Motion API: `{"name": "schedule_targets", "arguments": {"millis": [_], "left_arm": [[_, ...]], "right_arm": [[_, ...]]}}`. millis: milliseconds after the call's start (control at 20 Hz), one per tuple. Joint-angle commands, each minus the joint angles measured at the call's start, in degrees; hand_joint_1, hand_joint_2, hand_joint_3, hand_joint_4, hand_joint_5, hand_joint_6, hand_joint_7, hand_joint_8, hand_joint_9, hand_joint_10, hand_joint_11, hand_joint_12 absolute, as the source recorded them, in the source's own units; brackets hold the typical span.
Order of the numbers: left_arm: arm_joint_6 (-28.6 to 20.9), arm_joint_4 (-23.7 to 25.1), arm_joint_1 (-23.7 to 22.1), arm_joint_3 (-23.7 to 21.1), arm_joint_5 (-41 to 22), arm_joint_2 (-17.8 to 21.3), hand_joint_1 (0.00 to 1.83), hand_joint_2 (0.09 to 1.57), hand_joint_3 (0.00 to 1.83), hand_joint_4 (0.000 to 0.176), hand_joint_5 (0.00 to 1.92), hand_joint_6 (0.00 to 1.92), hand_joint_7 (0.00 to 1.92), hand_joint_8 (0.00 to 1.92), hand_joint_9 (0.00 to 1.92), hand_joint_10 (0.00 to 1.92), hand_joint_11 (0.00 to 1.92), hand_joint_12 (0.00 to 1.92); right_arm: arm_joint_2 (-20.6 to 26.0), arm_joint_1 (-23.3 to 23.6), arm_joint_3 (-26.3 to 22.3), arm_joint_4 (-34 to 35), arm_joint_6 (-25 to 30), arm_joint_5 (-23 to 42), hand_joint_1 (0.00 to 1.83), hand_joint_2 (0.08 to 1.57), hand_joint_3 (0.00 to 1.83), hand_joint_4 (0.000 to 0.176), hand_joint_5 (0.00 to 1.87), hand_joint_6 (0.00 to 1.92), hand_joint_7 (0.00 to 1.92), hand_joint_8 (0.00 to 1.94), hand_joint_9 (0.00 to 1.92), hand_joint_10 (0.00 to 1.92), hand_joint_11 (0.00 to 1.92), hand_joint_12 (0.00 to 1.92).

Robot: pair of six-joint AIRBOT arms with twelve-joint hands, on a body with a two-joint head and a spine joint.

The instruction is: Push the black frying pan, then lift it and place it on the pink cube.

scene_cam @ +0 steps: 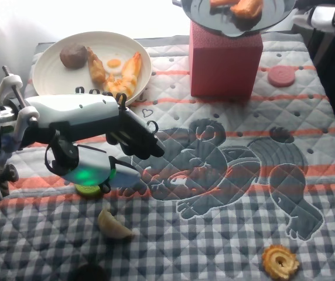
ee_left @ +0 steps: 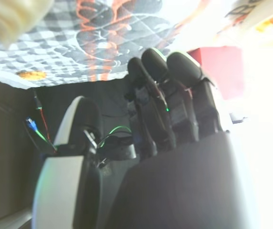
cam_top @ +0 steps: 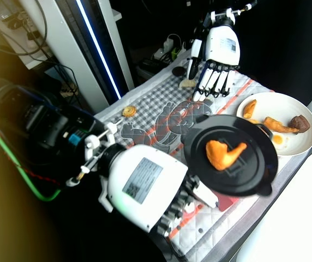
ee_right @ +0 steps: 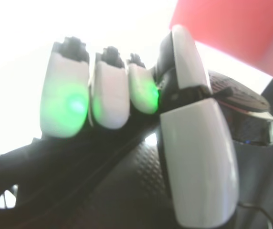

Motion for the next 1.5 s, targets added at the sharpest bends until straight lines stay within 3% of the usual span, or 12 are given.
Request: {"name": "schedule_targets", "arguments": {"millis": [0, 250, 400, 750, 850, 1100, 1200, 1250, 1300, 1450], "left_arm": [[-0.4, -1.0, -0.2, 0.3, -5.5, -0.1, 0.77, 1.25, 0.0, 0.0, 0.67, 0.0, 0.81, 0.01, 0.57, 0.68, 0.15, 1.57], [-0.4, -1.0, -0.2, 0.3, -5.9, -0.1, 0.78, 1.25, 0.0, 0.0, 0.66, 0.0, 0.79, 0.0, 0.55, 0.71, 0.13, 1.62], [-0.4, -1.0, 0.0, 0.5, -5.7, -0.4, 0.82, 1.25, 0.0, 0.0, 0.67, 0.0, 0.8, 0.0, 0.56, 0.6, 0.13, 1.55], [-0.9, -1.0, 0.1, 0.8, -5.8, -0.9, 0.85, 1.23, 0.0, 0.0, 0.64, 0.0, 0.81, 0.01, 0.6, 0.62, 0.13, 1.56], [-1.0, -1.0, 0.2, 0.8, -5.8, -0.9, 0.79, 1.23, 0.0, 0.0, 0.62, 0.0, 0.82, 0.0, 0.6, 0.6, 0.16, 1.54], [-1.3, -1.0, 0.3, 0.9, -6.0, -1.0, 0.77, 1.26, 0.0, 0.0, 0.61, 0.0, 0.82, 0.0, 0.58, 0.66, 0.14, 1.53], [-1.8, -1.0, 0.4, 1.0, -6.0, -1.0, 0.75, 1.26, 0.0, 0.0, 0.63, 0.0, 0.82, 0.0, 0.61, 0.58, 0.16, 1.52], [-1.9, -1.0, 0.4, 1.1, -6.1, -1.0, 0.75, 1.25, 0.0, 0.0, 0.64, 0.01, 0.84, 0.01, 0.63, 0.58, 0.18, 1.52], [-2.0, -1.0, 0.4, 1.1, -6.1, -1.0, 0.77, 1.25, 0.0, 0.0, 0.65, 0.01, 0.83, 0.0, 0.62, 0.57, 0.17, 1.52], [-2.3, -1.0, 0.6, 1.2, -6.1, -1.0, 0.8, 1.24, 0.0, 0.0, 0.65, 0.01, 0.81, 0.0, 0.62, 0.55, 0.15, 1.51]], "right_arm": [[-0.4, 0.9, 0.6, -0.6, -0.1, 5.6, 1.37, 1.28, 0.0, 0.0, 1.25, 1.92, 1.37, 1.94, 1.51, 1.92, 1.55, 1.92], [-1.6, 0.9, 2.2, 0.6, -0.1, 4.2, 1.38, 1.29, 0.0, 0.0, 1.22, 1.92, 1.39, 1.94, 1.53, 1.92, 1.57, 1.92], [-1.6, 0.9, 2.9, 1.0, -0.1, 3.4, 1.5, 1.26, 0.0, 0.0, 1.24, 1.92, 1.44, 1.94, 1.57, 1.92, 1.62, 1.92], [-2.8, -0.4, 3.6, 1.1, -0.1, 2.0, 1.24, 1.34, 0.02, 0.0, 1.21, 1.92, 1.47, 1.94, 1.59, 1.92, 1.64, 1.92], [-3.2, -0.9, 3.6, 1.1, -0.1, 2.0, 1.29, 1.33, 0.01, 0.0, 1.06, 1.92, 1.38, 1.94, 1.54, 1.92, 1.6, 1.92], [-3.6, -2.7, 3.5, 1.1, 0.6, 1.7, 1.4, 1.34, 0.01, 0.0, 1.06, 1.92, 1.41, 1.94, 1.56, 1.92, 1.61, 1.92], [-3.6, -3.3, 3.5, 1.7, 0.6, 1.5, 1.3, 1.31, 0.0, 0.0, 1.0, 1.92, 1.31, 1.94, 1.48, 1.92, 1.55, 1.92], [-3.6, -3.5, 3.4, 1.8, 0.6, 1.4, 0.99, 1.39, 0.06, 0.0, 0.57, 1.87, 1.09, 1.94, 1.32, 1.92, 1.41, 1.92], [-3.6, -3.5, 3.2, 1.7, 0.6, 1.2, 1.03, 1.38, 0.08, 0.0, 0.42, 1.76, 0.71, 1.87, 1.05, 1.92, 1.16, 1.92], [-3.5, -3.5, 2.6, 1.4, 0.5, 1.0, 1.0, 1.46, 0.01, 0.0, 0.23, 1.91, 0.57, 1.76, 0.6, 1.74, 0.74, 1.92]]}}
